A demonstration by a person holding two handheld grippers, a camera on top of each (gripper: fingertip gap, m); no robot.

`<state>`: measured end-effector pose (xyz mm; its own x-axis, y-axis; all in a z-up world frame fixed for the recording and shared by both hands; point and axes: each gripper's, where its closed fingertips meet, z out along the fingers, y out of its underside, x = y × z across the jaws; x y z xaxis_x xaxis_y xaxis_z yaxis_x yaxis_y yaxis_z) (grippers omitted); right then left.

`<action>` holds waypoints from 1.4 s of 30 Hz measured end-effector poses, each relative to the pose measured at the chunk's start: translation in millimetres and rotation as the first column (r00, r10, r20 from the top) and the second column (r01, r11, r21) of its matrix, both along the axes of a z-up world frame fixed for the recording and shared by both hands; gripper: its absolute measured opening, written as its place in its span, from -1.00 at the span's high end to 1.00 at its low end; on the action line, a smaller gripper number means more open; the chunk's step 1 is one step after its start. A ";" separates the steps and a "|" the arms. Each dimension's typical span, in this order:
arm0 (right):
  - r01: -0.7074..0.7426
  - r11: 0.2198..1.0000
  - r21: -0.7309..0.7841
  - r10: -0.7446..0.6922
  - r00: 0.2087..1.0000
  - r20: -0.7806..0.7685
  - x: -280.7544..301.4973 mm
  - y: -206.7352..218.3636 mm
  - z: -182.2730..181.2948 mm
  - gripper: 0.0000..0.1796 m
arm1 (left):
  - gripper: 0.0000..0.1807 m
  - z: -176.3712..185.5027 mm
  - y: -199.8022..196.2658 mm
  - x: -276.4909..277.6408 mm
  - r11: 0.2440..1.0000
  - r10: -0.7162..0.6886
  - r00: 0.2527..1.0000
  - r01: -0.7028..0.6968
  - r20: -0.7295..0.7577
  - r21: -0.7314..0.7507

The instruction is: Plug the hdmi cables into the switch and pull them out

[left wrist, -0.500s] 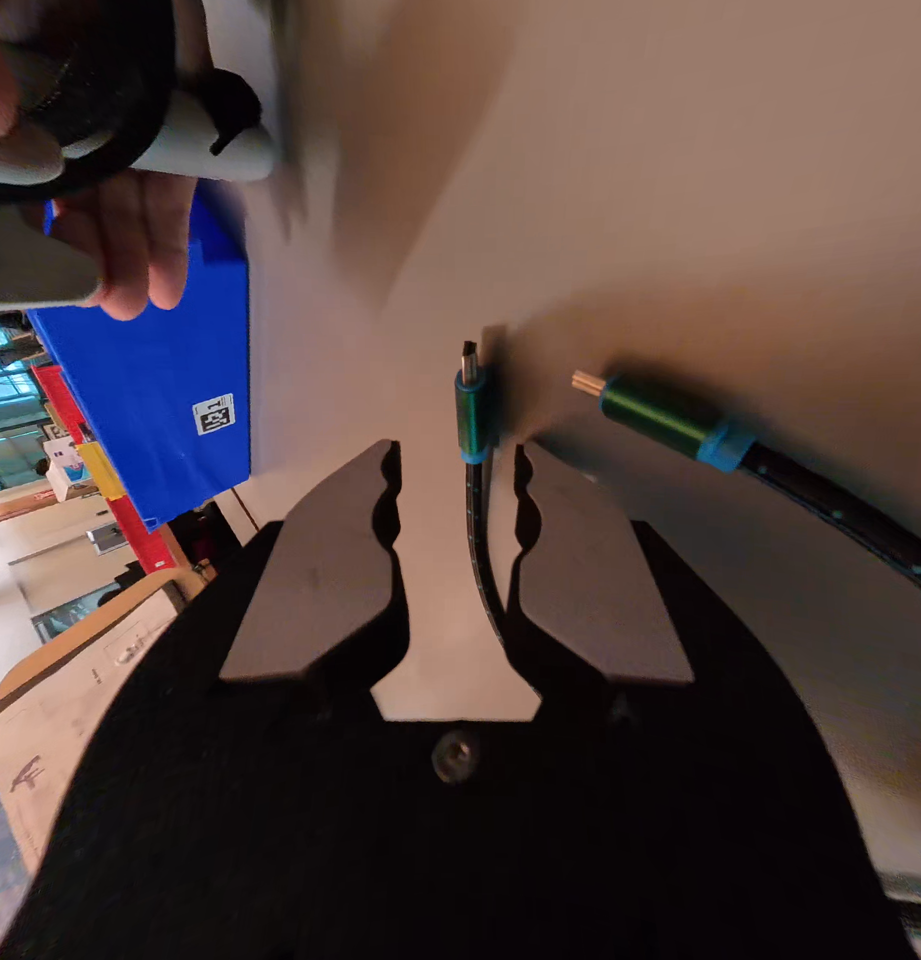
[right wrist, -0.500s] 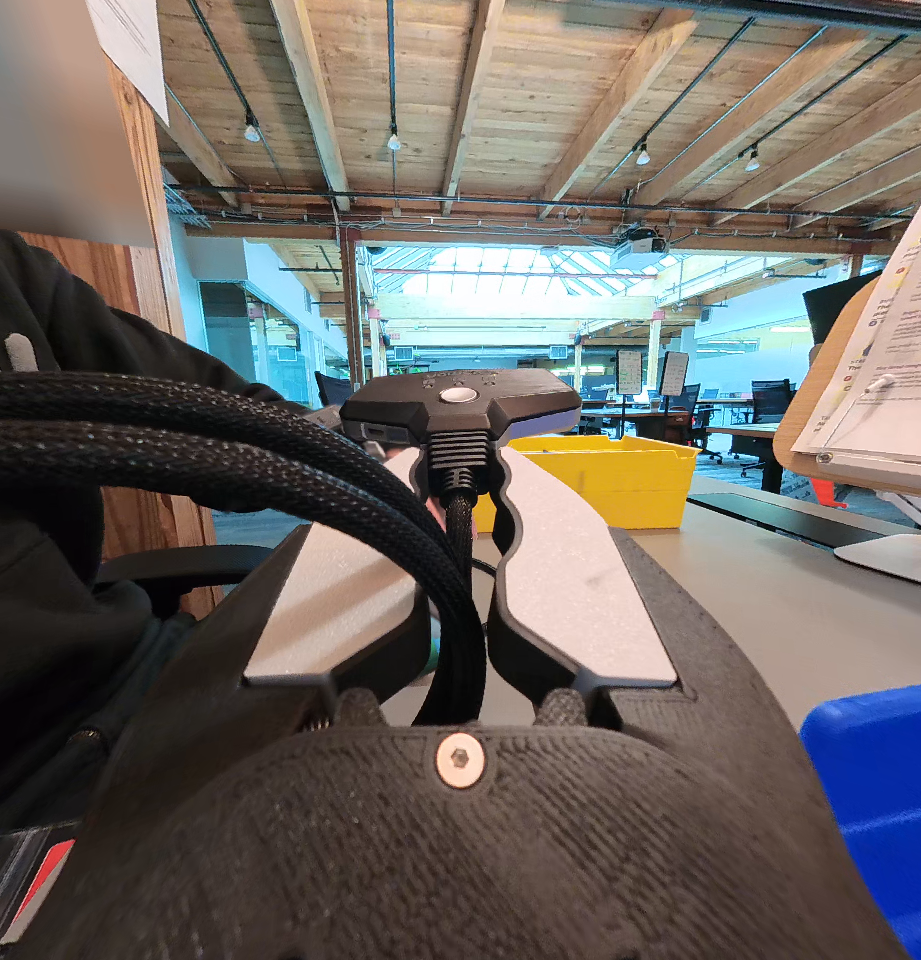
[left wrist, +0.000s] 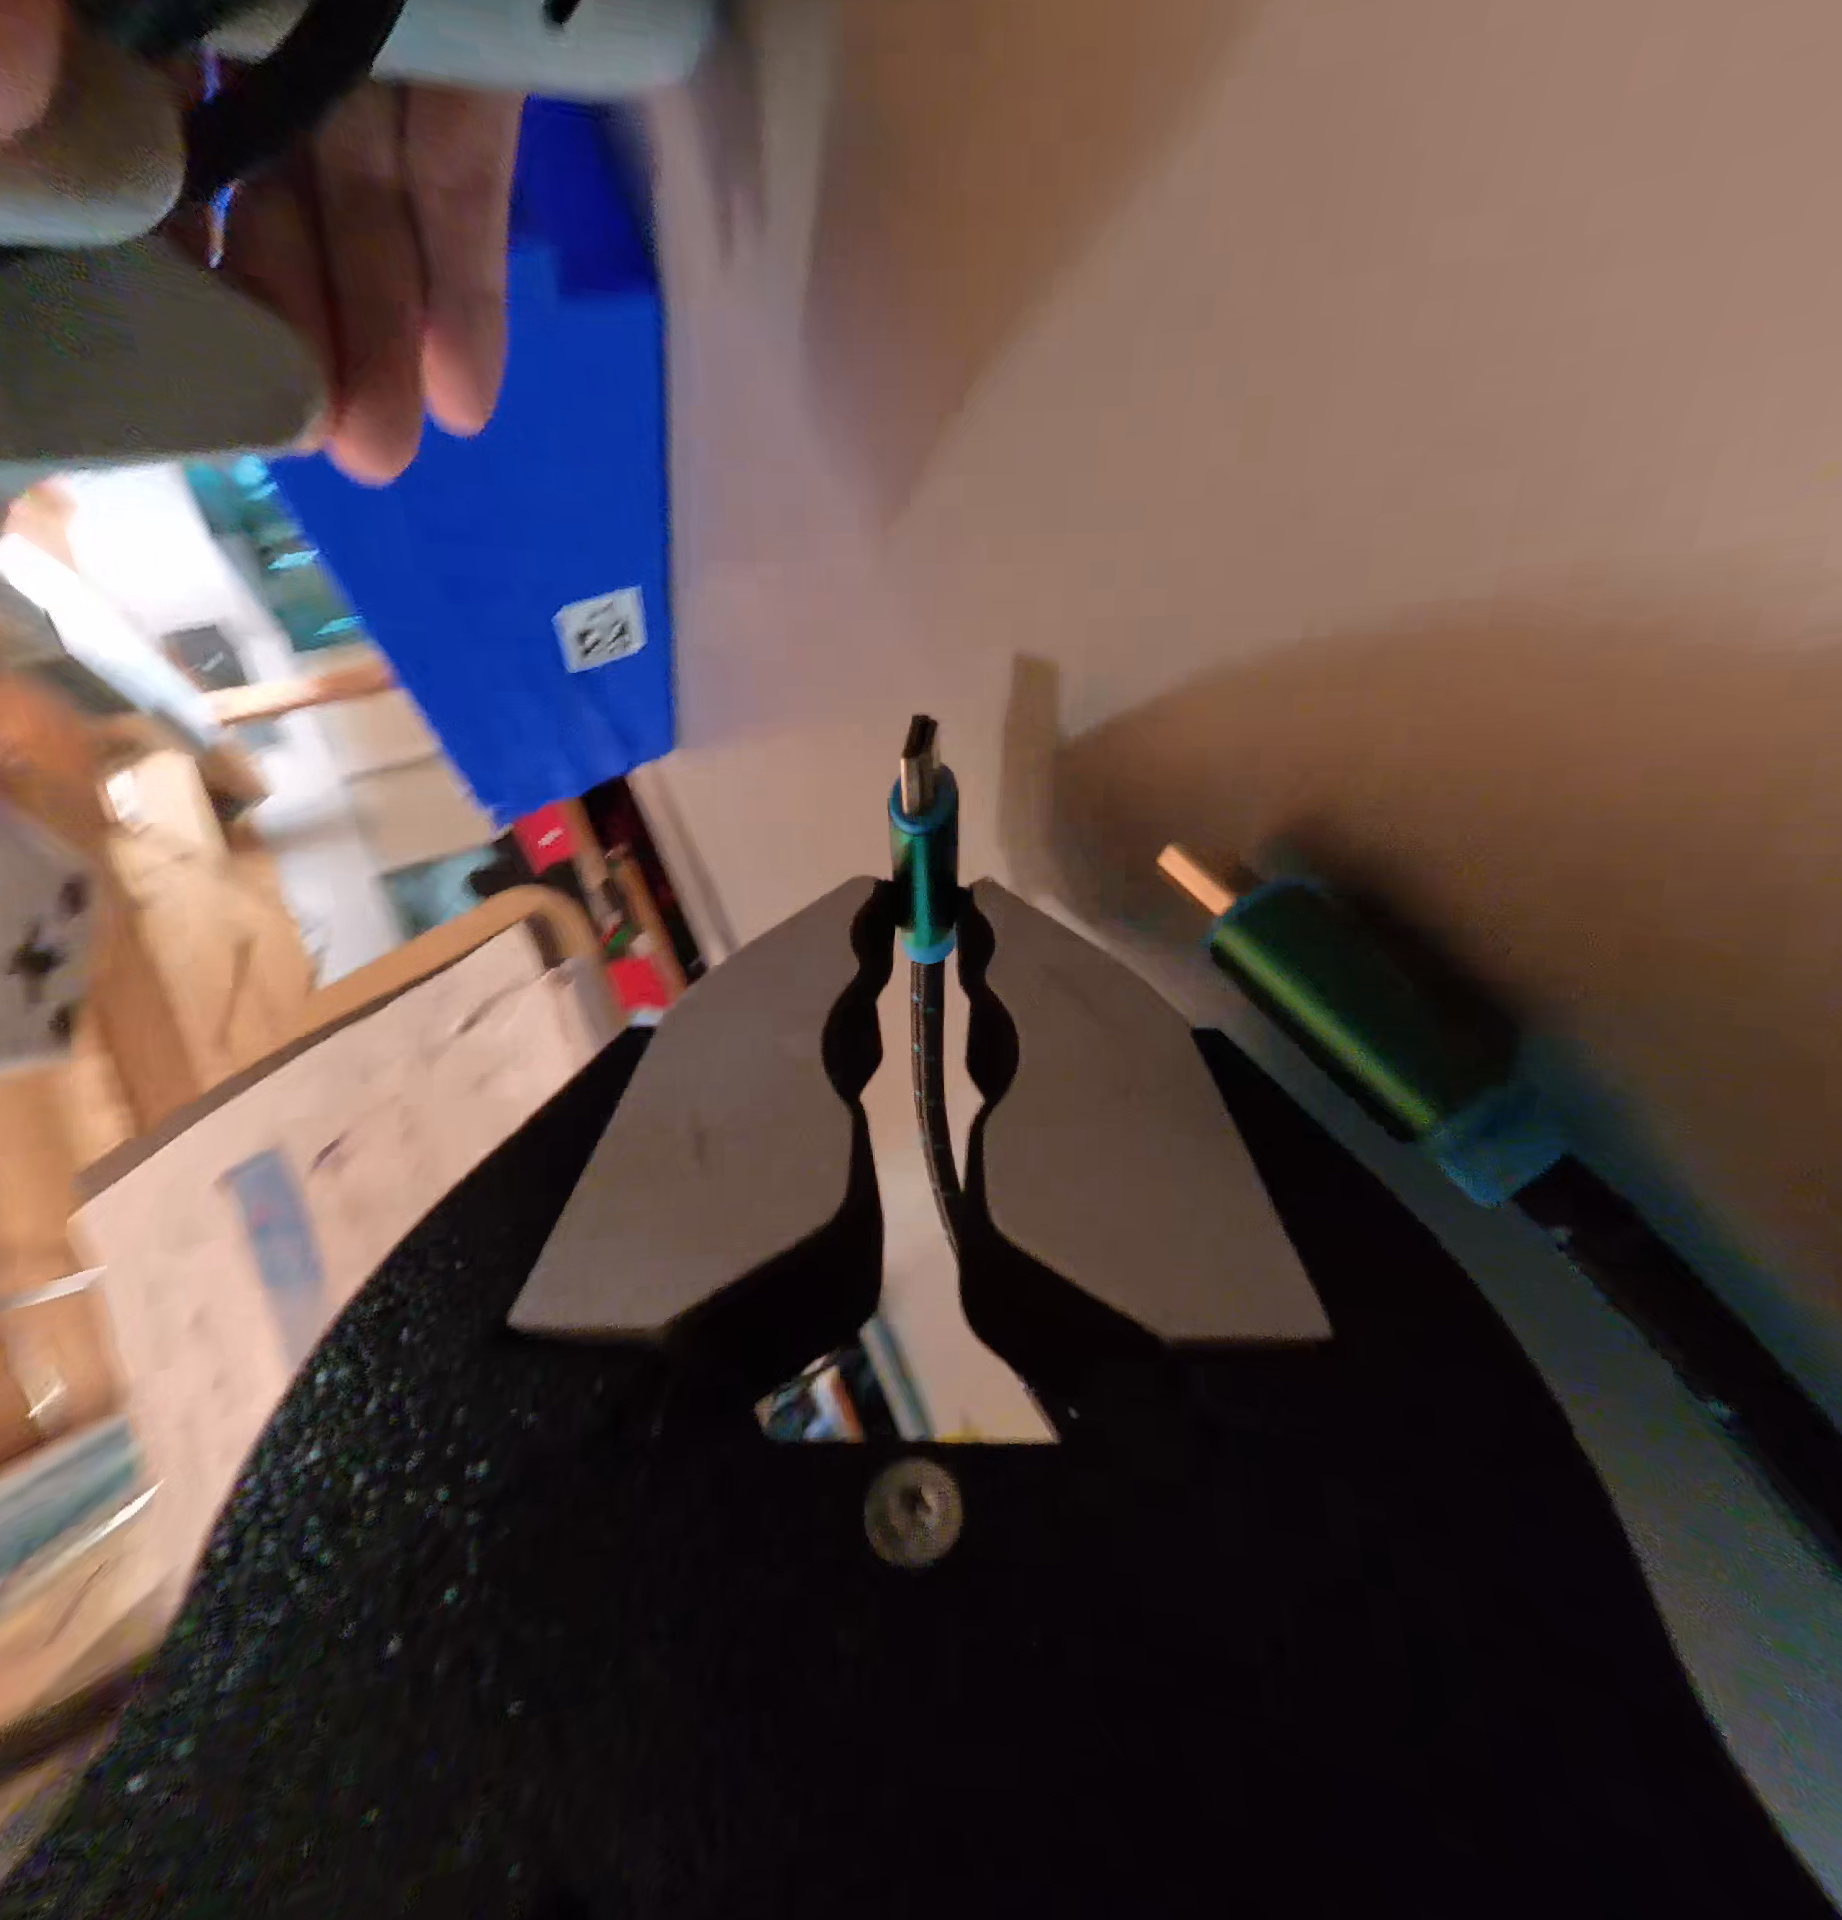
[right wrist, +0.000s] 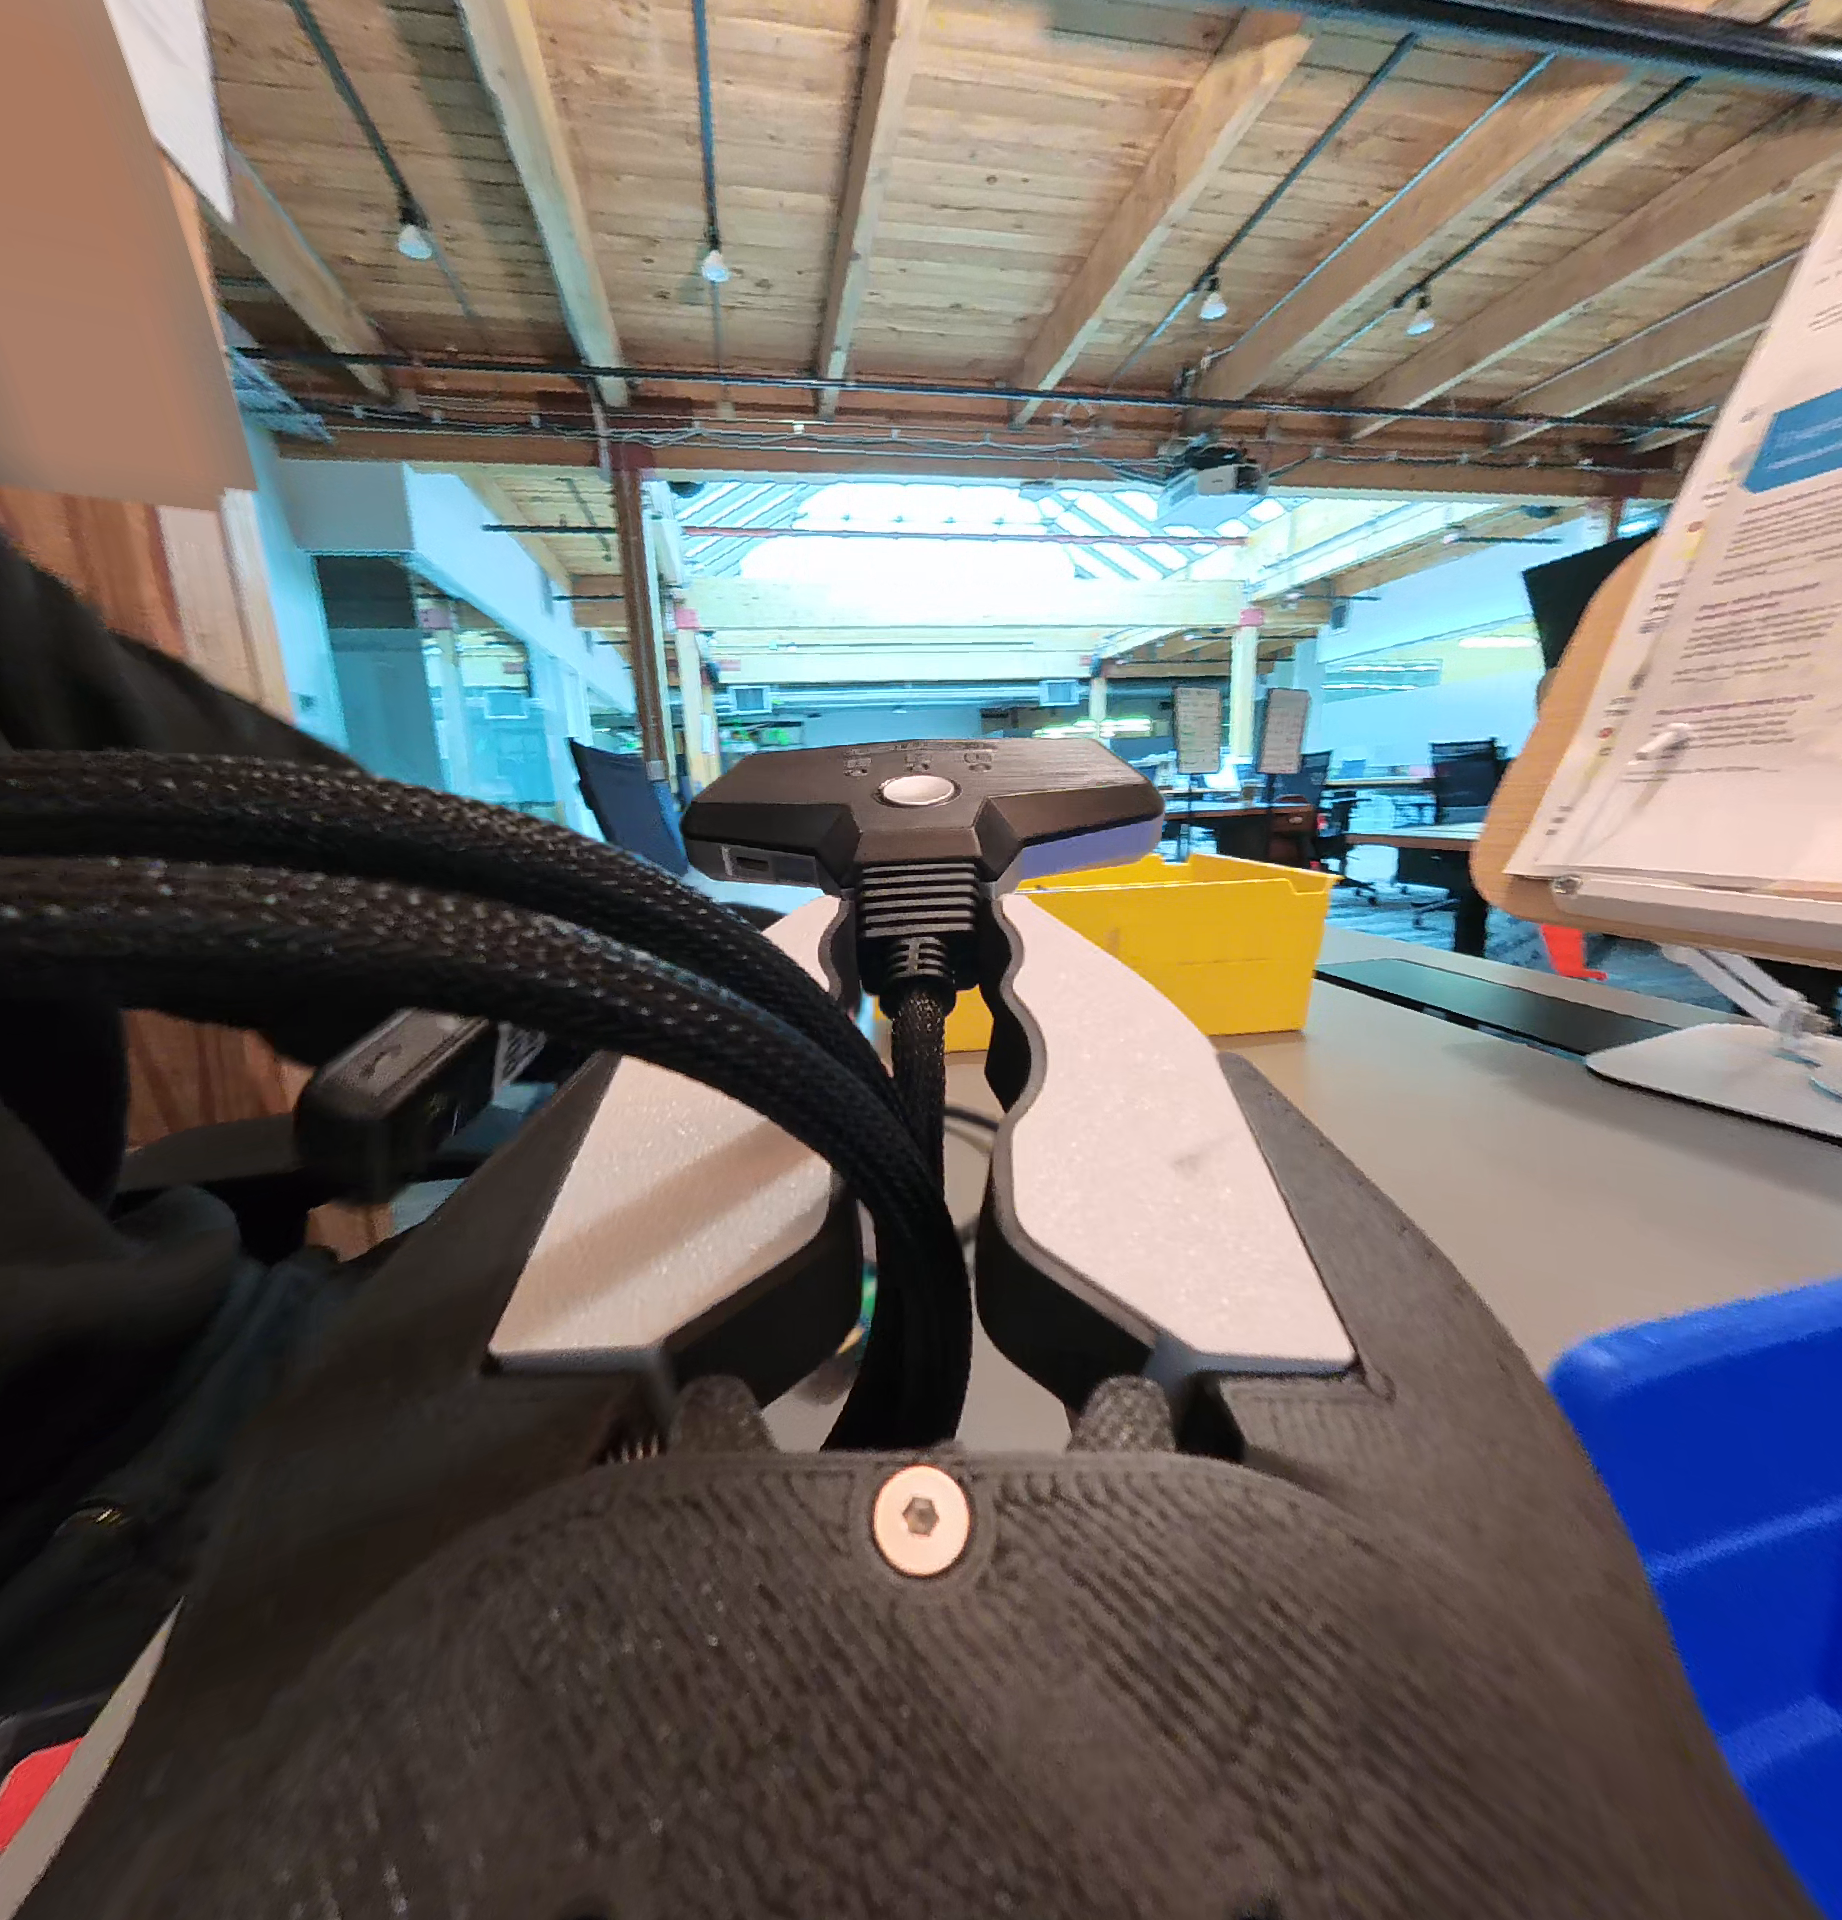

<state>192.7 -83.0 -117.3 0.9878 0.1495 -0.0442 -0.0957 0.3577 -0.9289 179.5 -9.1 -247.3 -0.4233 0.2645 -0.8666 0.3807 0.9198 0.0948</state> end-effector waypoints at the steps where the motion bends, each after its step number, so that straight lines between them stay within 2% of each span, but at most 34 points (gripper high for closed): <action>1: 0.022 1.000 0.002 -0.022 1.000 0.000 2.5 -0.6 0.4 0.75 | 0.87 7.5 4.5 4.8 0.999 0.038 0.997 -0.038 0.066 0.001; 7: 0.109 0.994 -0.007 -0.109 0.994 0.015 11.9 -0.6 -0.8 0.75 | 0.88 83.0 36.8 15.3 0.953 0.301 0.891 -0.296 0.339 -0.068; 10: 0.097 0.995 -0.009 -0.097 0.995 0.015 8.8 3.3 -0.3 0.75 | 0.88 120.5 41.1 11.7 0.935 0.349 0.826 -0.338 0.443 -0.105; 13: 0.062 0.998 0.014 -0.062 0.998 0.002 3.8 5.0 3.0 0.75 | 0.88 138.0 35.0 8.1 0.932 0.354 0.794 -0.346 0.494 -0.110; 25: 0.024 1.000 0.014 -0.024 1.000 0.008 -2.4 6.0 2.0 0.75 | 0.88 158.7 20.5 -7.7 0.927 0.366 0.777 -0.356 0.513 -0.121; 30: 0.042 0.999 -0.016 -0.042 0.999 0.022 -1.3 9.0 -2.2 0.75 | 0.88 158.1 20.3 -11.5 0.927 0.362 0.783 -0.359 0.506 -0.108; 36: 0.055 0.997 -0.055 -0.053 0.998 0.033 -0.5 12.3 -6.2 0.75 | 0.88 153.1 23.0 -12.8 0.927 0.325 0.775 -0.373 0.543 -0.022; 42: 0.075 0.984 -0.164 -0.069 0.997 0.039 -0.8 22.1 -13.2 0.75 | 0.88 142.9 34.7 -12.1 0.910 0.337 0.765 -0.414 0.548 0.019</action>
